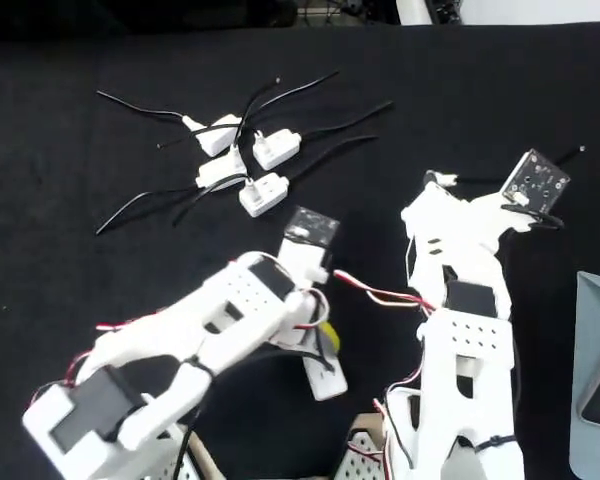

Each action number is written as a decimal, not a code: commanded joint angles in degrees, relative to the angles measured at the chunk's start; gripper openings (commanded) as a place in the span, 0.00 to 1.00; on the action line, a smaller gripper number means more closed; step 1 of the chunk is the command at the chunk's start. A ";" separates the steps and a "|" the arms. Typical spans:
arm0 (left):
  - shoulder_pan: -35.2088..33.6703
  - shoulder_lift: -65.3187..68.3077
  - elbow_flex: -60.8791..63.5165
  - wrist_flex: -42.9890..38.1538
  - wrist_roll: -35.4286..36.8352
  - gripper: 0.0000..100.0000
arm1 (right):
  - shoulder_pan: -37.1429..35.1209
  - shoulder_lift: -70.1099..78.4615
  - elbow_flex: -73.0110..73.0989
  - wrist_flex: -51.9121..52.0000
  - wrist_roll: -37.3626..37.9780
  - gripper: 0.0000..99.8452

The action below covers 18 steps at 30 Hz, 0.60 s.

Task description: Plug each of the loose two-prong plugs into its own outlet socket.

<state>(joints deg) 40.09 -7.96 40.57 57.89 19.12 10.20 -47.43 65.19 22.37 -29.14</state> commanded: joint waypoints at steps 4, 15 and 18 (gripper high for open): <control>4.62 5.54 -6.90 -0.97 0.35 0.37 | 0.88 0.13 -4.09 -1.23 -0.70 0.01; 7.78 8.53 -5.05 -0.62 -0.88 0.26 | 0.88 0.22 -4.09 -1.23 -0.70 0.01; 6.81 8.53 -5.05 -0.53 -7.74 0.15 | 0.88 0.31 -4.00 -1.23 -0.62 0.01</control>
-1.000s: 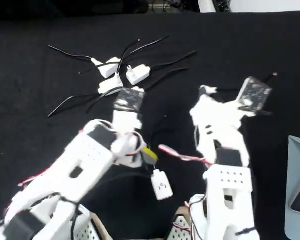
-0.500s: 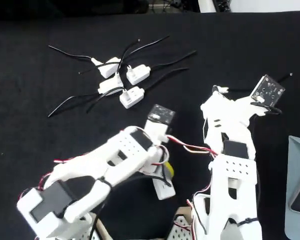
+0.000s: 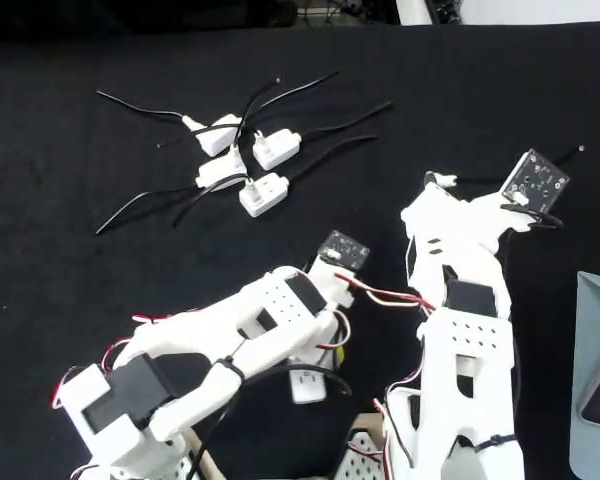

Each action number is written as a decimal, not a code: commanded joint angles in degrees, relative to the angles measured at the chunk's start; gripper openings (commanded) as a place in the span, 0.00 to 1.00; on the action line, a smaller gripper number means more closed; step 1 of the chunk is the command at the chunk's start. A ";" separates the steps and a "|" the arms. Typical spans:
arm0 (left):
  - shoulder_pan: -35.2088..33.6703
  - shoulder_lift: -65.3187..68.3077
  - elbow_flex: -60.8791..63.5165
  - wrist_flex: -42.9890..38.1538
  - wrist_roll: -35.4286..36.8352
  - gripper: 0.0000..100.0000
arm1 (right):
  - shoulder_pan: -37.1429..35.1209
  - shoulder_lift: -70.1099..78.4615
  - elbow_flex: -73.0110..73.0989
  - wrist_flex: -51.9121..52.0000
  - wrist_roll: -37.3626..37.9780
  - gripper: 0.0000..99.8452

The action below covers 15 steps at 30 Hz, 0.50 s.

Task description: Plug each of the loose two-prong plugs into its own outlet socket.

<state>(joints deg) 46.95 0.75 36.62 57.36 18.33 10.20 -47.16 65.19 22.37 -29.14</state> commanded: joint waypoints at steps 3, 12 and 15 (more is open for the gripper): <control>-3.74 -0.18 -1.71 1.85 -15.38 0.02 | 0.88 0.13 -4.00 -1.23 -0.62 0.01; -25.89 -0.26 -4.53 4.40 -38.59 0.06 | 0.53 0.13 -3.91 -1.23 -0.44 0.01; -31.43 -0.26 -8.04 5.45 -43.25 0.08 | 0.53 0.22 -3.82 -1.23 -0.26 0.01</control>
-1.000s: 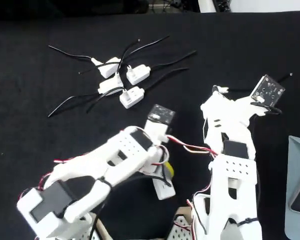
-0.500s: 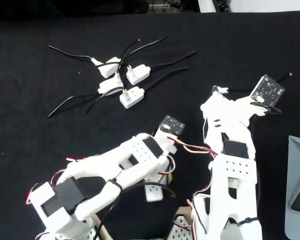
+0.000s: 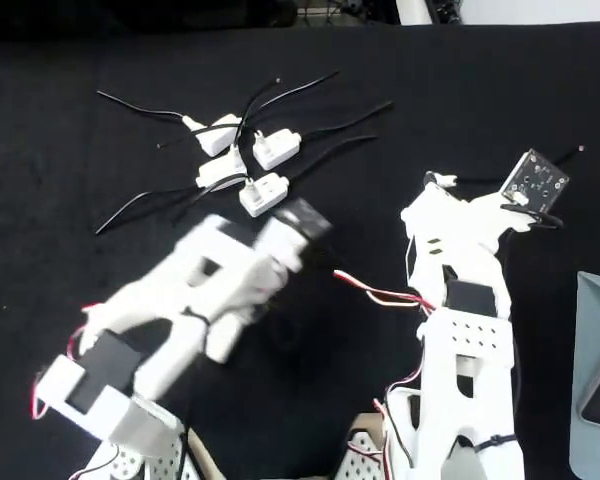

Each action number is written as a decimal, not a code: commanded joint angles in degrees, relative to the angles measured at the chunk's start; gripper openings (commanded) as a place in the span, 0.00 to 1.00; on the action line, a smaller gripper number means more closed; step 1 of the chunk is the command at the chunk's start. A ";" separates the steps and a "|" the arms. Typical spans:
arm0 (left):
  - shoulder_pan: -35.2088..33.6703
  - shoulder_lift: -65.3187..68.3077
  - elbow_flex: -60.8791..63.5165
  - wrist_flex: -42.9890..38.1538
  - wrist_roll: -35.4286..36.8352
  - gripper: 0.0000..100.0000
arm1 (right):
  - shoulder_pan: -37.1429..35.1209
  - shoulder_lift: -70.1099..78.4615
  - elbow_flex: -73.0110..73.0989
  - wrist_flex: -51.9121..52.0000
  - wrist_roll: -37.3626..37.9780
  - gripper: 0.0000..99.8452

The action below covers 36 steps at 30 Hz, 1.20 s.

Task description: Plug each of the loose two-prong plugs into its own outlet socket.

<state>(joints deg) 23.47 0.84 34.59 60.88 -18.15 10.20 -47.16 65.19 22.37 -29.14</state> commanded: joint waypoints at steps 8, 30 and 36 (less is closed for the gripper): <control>-12.88 -3.60 -15.87 13.36 -7.38 0.23 | 0.44 0.22 -3.74 -1.23 -0.18 0.01; -11.12 -22.42 18.33 -3.34 -7.30 0.24 | 0.44 0.22 -3.74 -0.97 -0.18 0.01; -15.08 -22.42 21.23 -8.09 -7.47 0.24 | 0.44 0.22 -3.74 -0.97 -0.18 0.01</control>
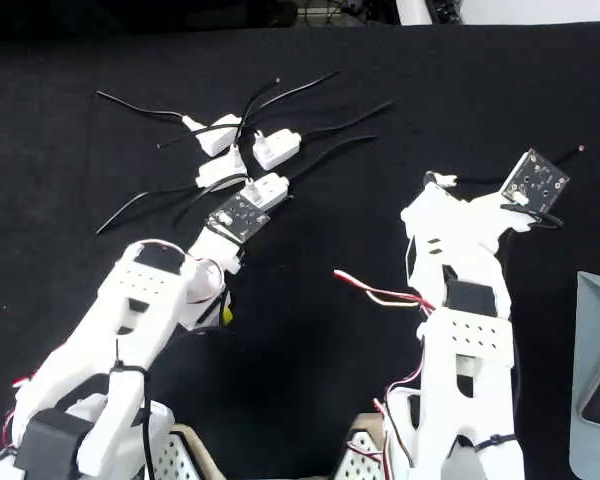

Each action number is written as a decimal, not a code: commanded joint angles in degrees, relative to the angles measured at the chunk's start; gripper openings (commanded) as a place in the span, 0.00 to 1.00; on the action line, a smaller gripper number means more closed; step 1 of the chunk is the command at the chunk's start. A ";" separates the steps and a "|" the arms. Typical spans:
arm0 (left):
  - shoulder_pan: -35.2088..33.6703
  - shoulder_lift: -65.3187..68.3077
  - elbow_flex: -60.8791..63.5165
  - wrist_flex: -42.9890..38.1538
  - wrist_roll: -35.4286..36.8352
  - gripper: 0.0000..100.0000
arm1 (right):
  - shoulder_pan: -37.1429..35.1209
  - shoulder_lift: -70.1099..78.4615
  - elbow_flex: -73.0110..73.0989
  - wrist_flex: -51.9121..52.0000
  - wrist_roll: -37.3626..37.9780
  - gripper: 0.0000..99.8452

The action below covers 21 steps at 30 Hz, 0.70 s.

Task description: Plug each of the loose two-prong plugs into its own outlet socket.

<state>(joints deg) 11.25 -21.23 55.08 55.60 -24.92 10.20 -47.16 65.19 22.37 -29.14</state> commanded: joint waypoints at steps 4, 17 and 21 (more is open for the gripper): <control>-7.25 -0.35 -0.04 -2.55 -1.76 0.24 | 0.44 0.22 -3.74 -0.97 -0.18 0.01; -15.87 -0.97 -8.66 2.64 -3.96 0.24 | 0.44 0.22 -3.74 -0.88 -0.18 0.01; -19.38 -0.35 -13.85 3.87 -4.04 0.24 | -0.70 0.22 -3.65 -0.88 -0.09 0.01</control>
<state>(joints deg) -4.66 -20.79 48.48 57.89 -28.53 10.20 -47.16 65.19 22.37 -29.14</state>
